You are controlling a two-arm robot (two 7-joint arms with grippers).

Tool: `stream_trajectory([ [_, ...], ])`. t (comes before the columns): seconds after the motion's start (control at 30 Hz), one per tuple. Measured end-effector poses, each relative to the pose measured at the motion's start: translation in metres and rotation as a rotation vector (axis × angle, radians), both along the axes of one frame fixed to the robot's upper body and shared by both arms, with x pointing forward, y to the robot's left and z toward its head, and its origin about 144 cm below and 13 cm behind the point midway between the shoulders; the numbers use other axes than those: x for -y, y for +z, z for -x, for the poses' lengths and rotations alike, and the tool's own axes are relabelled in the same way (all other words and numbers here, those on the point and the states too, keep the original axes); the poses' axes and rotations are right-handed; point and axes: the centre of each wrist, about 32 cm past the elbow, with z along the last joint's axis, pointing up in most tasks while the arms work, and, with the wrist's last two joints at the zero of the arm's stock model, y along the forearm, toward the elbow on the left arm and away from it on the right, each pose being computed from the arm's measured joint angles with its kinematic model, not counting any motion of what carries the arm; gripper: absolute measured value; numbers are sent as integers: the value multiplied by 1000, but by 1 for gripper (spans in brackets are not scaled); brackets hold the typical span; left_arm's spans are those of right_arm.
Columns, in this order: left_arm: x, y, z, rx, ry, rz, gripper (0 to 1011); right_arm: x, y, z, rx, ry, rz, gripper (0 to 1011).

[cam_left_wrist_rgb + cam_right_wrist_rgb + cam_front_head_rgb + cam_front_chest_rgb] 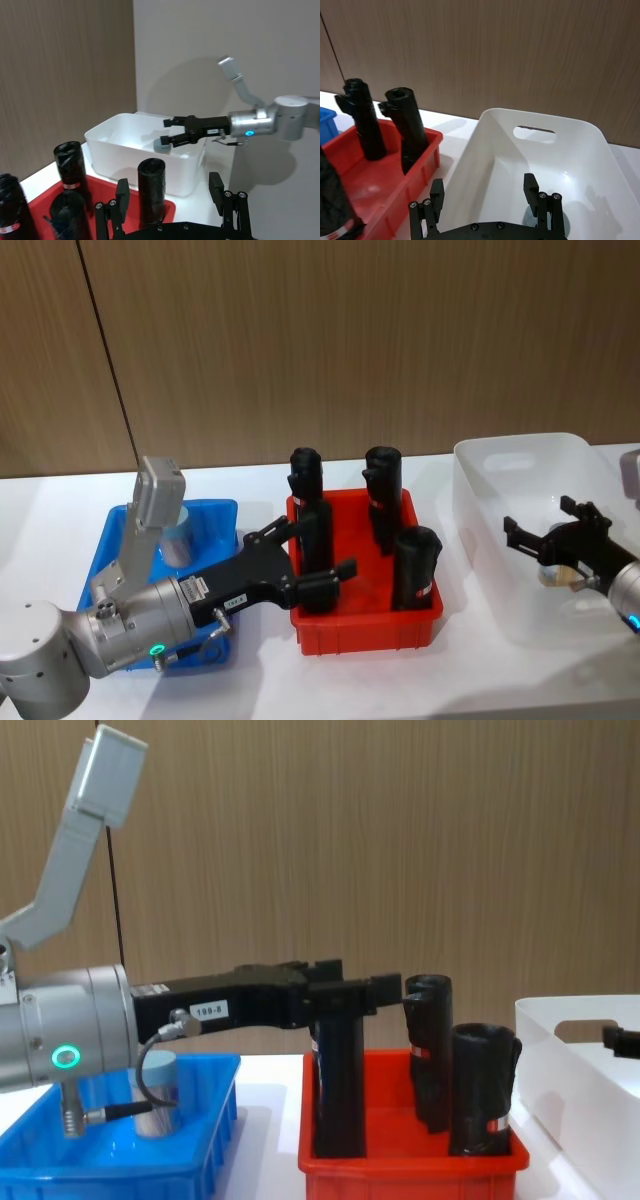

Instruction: Pick the cotton swabs from the blue box and place them into the white box.

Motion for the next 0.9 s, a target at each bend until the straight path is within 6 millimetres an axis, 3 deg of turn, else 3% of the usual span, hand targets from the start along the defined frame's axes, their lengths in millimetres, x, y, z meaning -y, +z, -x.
stream_trajectory([
  [0.9,24,-2,28,69,273,-102,1003,-63,9,73,131,32,-67,1002],
])
